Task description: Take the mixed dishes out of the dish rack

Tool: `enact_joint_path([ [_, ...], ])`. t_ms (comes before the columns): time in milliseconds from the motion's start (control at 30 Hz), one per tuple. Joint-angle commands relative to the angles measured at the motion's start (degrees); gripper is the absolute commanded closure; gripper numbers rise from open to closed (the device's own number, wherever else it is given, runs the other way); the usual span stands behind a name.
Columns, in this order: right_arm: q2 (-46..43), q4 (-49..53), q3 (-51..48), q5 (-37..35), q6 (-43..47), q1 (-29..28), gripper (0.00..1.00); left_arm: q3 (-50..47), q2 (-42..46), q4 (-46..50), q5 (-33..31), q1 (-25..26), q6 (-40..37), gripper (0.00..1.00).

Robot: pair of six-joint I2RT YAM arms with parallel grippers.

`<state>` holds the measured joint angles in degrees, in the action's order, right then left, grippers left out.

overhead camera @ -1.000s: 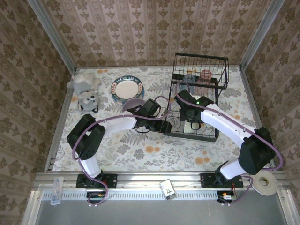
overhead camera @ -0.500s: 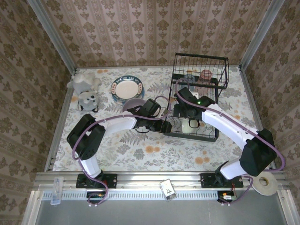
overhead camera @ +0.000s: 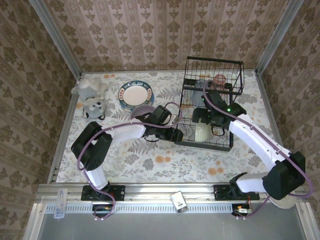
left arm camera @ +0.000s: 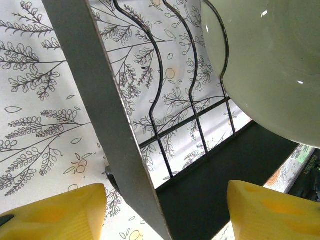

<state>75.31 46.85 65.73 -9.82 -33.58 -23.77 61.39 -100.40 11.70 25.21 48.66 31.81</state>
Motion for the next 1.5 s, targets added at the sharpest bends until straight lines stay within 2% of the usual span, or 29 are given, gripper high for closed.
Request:
enact_joint_path([
  [0,-0.1,2.8,-2.1,5.5,2.4,2.3,0.0,1.0,-0.1,0.9,-0.5,-0.2,-0.2,0.35],
  [267,1.6,0.6,-3.6,13.0,3.5,4.6,0.02,0.8,-0.2,0.9,-0.7,-0.4,0.2,0.36],
  [633,2.3,-1.0,-4.7,16.4,3.5,6.1,0.16,1.2,-0.2,-0.7,0.6,-2.6,2.9,0.43],
  [800,2.4,-1.4,-4.9,18.3,3.7,6.5,0.16,2.2,-1.4,-0.9,0.9,-3.3,3.3,0.43],
  [967,2.9,-1.8,-4.9,20.5,3.9,6.5,0.06,2.9,-3.5,-1.2,1.2,-3.4,3.7,0.44],
  [1167,2.8,-2.9,-5.3,23.0,3.8,6.6,0.07,2.8,-4.2,-1.7,1.4,-3.4,4.0,0.45],
  [1367,3.7,-3.7,-5.5,24.3,3.8,6.7,0.19,2.6,-4.8,-1.8,1.3,-3.4,3.7,0.45],
  [1467,4.1,-3.7,-5.4,24.4,3.8,6.6,0.21,2.5,-5.2,-1.9,1.4,-3.4,3.8,0.45],
])
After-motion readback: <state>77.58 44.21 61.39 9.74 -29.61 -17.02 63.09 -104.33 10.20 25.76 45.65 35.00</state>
